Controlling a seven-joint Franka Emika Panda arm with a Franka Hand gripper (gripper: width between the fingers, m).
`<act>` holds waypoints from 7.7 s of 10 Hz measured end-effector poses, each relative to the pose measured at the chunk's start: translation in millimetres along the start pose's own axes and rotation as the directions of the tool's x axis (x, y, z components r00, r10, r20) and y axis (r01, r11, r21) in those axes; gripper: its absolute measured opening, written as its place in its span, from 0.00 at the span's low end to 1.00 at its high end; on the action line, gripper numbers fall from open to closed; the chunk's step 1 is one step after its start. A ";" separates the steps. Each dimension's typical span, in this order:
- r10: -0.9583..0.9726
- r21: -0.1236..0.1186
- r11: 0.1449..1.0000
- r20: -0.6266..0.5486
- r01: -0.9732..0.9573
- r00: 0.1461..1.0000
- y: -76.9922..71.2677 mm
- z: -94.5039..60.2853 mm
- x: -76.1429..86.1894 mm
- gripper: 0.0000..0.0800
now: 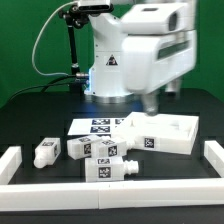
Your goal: Assemble one leg
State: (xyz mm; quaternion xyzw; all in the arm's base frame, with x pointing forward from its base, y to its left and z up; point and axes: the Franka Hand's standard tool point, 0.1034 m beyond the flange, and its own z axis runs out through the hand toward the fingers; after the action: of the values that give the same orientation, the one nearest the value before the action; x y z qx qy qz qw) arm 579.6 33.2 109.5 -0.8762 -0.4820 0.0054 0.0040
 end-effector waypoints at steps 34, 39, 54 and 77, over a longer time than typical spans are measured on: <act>0.137 0.023 0.990 0.025 -0.138 0.990 -56.3 62.4 -265.9 0.33; 0.170 0.063 0.983 0.049 -0.173 0.984 -67.5 98.6 -283.0 0.33; -0.245 -0.071 0.967 0.027 0.246 0.969 -37.0 41.2 -161.3 0.81; -0.408 -0.086 0.909 0.010 0.407 0.913 -34.5 90.8 -103.6 0.81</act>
Offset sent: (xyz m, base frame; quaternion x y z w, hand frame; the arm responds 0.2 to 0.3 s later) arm 0.0055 -0.0168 -0.0431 0.0718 0.0605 0.0070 0.9956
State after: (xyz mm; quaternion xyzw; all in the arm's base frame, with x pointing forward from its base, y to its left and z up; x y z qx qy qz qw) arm 493.8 -35.6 19.7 -0.7558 -0.6537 -0.0198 -0.0309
